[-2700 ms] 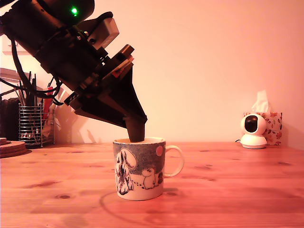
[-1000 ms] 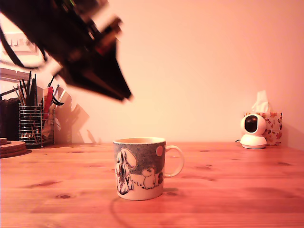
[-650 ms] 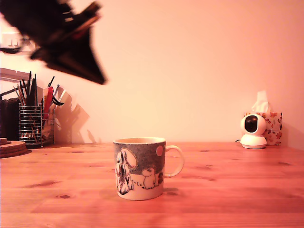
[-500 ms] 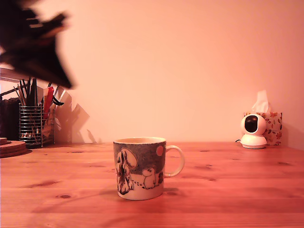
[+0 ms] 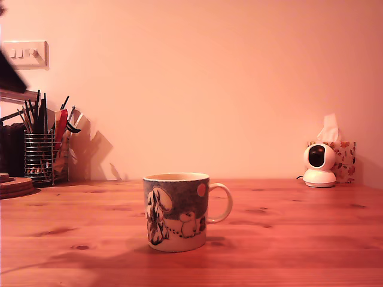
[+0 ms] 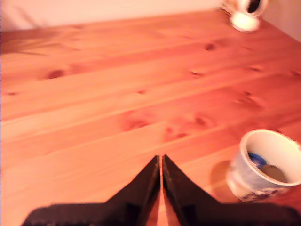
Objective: Pick up the coffee capsules on the table and drop them inside the coffee cup
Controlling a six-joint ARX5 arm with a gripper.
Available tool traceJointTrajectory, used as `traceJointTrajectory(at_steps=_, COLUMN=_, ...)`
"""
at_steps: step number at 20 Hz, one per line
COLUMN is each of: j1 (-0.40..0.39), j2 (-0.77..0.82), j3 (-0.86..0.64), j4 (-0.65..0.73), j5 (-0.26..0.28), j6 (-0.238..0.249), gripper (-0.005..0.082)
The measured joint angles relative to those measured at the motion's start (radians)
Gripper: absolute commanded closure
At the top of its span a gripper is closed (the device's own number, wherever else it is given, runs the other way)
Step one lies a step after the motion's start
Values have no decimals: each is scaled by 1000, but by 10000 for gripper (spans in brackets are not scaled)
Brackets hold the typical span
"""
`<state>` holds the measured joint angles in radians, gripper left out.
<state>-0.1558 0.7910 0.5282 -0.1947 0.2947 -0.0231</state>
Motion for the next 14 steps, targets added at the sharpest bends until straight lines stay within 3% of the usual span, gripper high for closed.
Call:
traceJointTrajectory(at_steps=6, j1=47, j2=-138, j3=-103, j4=69, j5=-45, j6=-45, gripper=789)
traceJointTrajectory(at_steps=14, j1=47, j2=-287, j3=-164, j4=113, j5=-87, j6=-47, gripper=788)
